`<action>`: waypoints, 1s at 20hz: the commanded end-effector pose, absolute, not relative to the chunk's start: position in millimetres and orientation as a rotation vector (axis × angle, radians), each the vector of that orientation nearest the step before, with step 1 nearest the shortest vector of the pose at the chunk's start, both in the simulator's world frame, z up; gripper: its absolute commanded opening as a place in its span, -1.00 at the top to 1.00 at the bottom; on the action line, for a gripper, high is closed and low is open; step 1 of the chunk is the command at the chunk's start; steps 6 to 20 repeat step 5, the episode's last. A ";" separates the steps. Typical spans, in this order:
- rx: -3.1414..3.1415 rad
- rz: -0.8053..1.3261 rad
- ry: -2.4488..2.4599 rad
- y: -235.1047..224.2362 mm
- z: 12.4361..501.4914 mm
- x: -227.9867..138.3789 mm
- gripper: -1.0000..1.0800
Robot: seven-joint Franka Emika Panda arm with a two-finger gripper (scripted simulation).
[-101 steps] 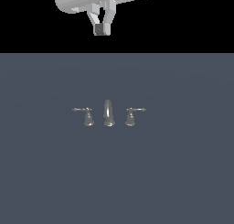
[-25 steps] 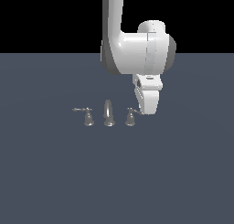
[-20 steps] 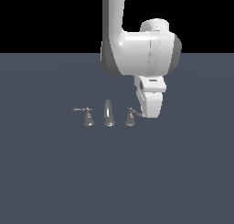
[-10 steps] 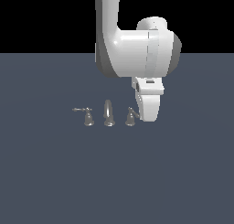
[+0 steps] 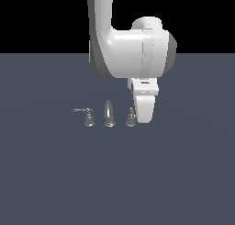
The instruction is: Turn on the faucet by rotating a designated handle.
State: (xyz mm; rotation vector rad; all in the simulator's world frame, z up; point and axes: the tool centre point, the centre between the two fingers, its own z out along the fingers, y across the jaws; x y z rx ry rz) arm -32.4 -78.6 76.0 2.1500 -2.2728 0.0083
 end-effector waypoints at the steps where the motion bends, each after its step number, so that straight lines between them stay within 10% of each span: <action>1: 2.214 0.003 -2.227 -36.9 76.4 -24.1 1.00; 20: 2.227 0.000 -2.216 -16.6 76.7 -20.3 1.00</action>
